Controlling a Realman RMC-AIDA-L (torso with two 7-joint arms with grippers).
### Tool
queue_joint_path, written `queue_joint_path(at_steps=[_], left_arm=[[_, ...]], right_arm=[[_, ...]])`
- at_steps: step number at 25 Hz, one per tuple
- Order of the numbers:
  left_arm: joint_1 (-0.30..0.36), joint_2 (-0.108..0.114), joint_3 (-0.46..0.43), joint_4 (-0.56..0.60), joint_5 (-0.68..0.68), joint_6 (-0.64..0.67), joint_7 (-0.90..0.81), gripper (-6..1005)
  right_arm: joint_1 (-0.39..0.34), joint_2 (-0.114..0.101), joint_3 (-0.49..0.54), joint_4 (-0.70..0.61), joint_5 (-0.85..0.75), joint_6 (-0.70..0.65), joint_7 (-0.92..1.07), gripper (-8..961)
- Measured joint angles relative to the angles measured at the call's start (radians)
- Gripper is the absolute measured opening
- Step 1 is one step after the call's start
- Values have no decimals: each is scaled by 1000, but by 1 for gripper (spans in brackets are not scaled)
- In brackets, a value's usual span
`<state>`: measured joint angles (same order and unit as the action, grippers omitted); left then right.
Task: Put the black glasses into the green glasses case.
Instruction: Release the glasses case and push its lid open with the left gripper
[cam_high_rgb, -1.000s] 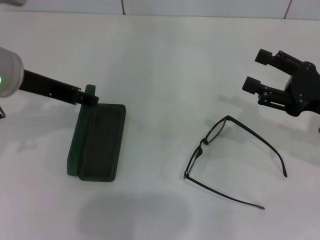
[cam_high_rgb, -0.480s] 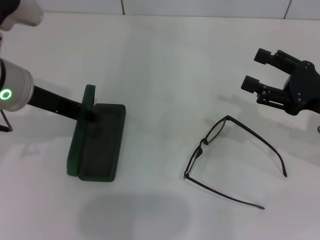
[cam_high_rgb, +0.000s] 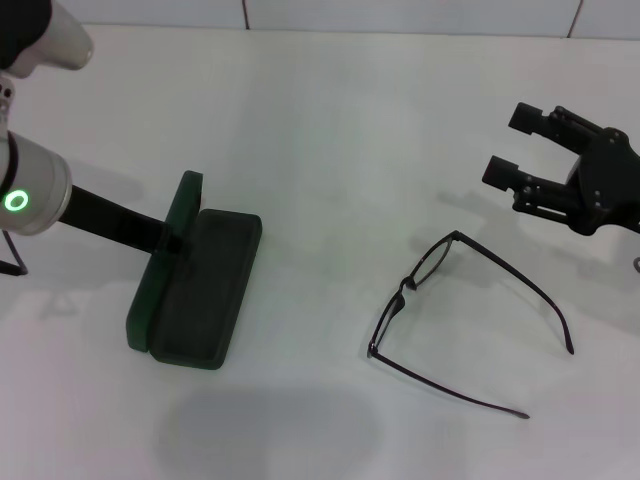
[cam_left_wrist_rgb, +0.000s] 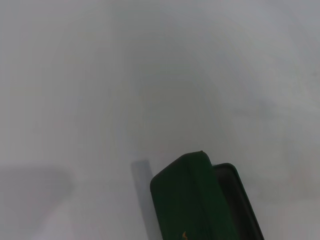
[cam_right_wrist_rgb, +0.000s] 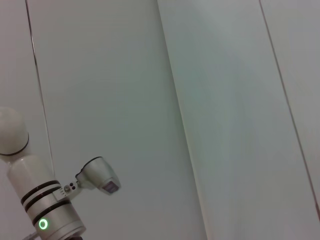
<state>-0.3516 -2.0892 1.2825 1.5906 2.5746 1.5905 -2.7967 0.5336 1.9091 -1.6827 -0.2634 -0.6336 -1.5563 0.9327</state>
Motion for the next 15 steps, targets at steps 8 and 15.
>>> queue_joint_path(at_steps=[8, 15], left_arm=[[3, -1, 12, -1, 72, -3, 2, 330], [4, -2, 26, 6, 72, -15, 14, 226]], right_arm=[[-8, 4, 0, 0, 0, 0, 0, 823], [-13, 7, 0, -1, 0, -1, 0, 822]])
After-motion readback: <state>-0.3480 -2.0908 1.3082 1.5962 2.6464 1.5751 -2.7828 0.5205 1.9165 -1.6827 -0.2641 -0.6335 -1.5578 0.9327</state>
